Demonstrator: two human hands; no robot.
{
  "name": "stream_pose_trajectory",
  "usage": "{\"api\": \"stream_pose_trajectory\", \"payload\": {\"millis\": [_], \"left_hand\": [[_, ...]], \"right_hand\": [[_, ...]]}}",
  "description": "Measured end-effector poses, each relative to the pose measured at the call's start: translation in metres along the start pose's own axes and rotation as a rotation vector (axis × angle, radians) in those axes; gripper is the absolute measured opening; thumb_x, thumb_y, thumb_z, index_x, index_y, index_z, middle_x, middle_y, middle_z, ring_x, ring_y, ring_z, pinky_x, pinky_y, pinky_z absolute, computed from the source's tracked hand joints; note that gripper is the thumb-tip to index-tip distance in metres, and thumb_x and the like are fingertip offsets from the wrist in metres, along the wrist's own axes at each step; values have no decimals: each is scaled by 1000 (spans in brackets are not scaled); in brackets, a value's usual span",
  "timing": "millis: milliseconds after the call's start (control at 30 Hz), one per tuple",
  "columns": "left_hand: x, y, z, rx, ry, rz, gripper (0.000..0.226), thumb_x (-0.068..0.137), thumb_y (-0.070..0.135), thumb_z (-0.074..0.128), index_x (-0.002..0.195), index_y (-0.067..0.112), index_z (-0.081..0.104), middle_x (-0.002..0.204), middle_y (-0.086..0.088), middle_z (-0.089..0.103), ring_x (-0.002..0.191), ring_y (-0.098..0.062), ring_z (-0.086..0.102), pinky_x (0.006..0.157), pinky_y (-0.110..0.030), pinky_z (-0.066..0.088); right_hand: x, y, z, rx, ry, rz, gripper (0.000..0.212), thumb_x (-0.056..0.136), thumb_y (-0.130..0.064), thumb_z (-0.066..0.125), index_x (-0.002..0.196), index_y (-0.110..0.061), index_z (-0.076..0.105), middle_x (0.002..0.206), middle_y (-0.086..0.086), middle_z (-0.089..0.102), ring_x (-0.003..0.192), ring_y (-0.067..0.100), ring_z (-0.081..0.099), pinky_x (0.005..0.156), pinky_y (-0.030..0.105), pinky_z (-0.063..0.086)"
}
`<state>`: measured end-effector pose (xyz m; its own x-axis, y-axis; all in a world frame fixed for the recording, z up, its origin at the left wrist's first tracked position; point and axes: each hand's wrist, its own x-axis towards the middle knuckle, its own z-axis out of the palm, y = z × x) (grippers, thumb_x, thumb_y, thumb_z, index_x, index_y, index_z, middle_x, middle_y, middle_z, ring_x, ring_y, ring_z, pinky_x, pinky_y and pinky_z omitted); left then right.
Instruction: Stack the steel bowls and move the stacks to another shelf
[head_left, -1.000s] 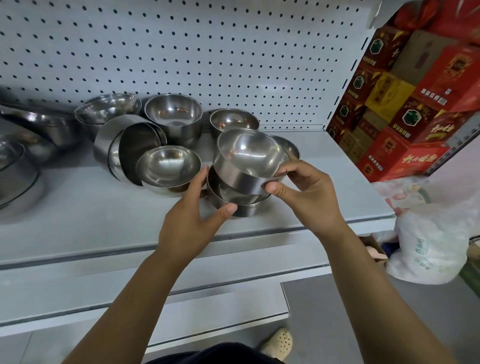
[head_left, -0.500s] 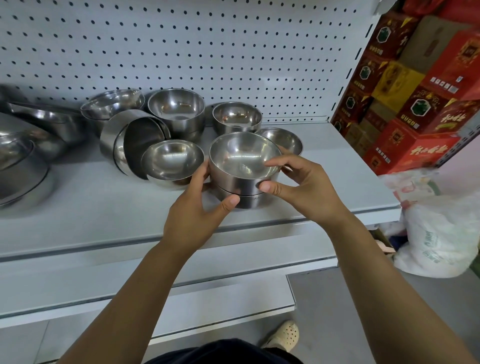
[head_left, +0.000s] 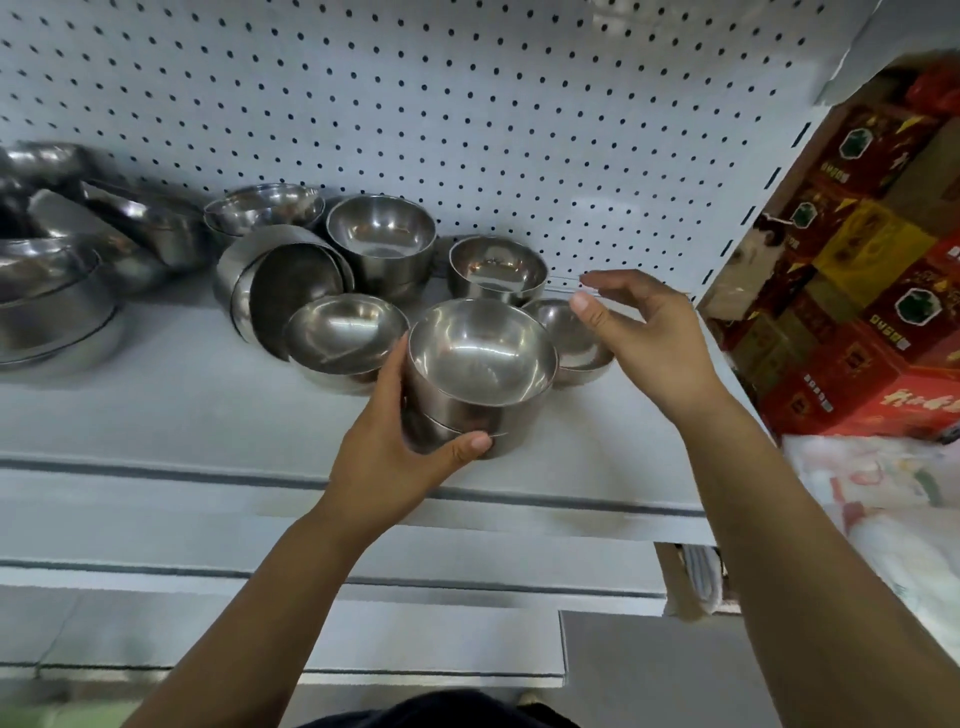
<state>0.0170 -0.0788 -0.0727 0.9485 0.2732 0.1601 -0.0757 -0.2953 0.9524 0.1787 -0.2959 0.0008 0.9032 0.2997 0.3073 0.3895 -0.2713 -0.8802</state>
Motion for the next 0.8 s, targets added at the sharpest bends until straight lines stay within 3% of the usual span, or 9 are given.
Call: {"api": "stream_pose_trajectory", "payload": {"millis": [133, 300, 500, 567, 700, 800], "left_hand": [[0, 1, 1, -13, 33, -4, 106, 66, 51, 87, 153, 48, 27, 147, 27, 48, 136, -4, 48, 111, -42, 47], [2, 2, -3, -26, 55, -15, 100, 65, 34, 90, 149, 43, 37, 142, 20, 57, 133, -7, 54, 108, -39, 50], [6, 4, -9, -78, 2, -47, 98, 66, 13, 88, 150, 32, 39, 142, 8, 60, 133, -15, 56, 111, -38, 48], [7, 5, -13, -99, -30, -70, 98, 68, 8, 87, 150, 31, 40, 142, 6, 60, 133, -15, 55, 112, -40, 46], [8, 5, -14, -119, -43, -100, 100, 67, 12, 91, 151, 30, 39, 144, 2, 58, 136, -20, 54, 112, -44, 44], [8, 5, -14, -127, -36, -107, 101, 66, 19, 90, 152, 27, 38, 147, -3, 56, 138, -23, 52, 115, -51, 40]], "right_hand": [[41, 10, -11, -104, -87, 54, 25, 88, -46, 79, 110, -36, 74, 122, -16, 70, 122, 0, 60, 88, 10, 46], [83, 24, -3, -169, -258, 58, 34, 85, -50, 80, 115, -35, 74, 127, -20, 66, 124, 7, 58, 102, 29, 48], [116, 46, 15, -230, -415, -21, 45, 81, -49, 83, 120, -27, 75, 131, -9, 67, 121, 14, 57, 105, 32, 45], [122, 53, 20, -250, -429, -58, 49, 79, -52, 83, 119, -25, 75, 125, -7, 69, 113, 13, 62, 98, 29, 50], [130, 60, 24, -223, -445, -68, 47, 77, -49, 86, 112, -18, 77, 107, -5, 71, 88, 13, 71, 64, 12, 52], [135, 65, 24, -238, -429, -92, 39, 78, -43, 87, 103, -14, 80, 98, -4, 72, 85, 6, 67, 65, 11, 45]]}}
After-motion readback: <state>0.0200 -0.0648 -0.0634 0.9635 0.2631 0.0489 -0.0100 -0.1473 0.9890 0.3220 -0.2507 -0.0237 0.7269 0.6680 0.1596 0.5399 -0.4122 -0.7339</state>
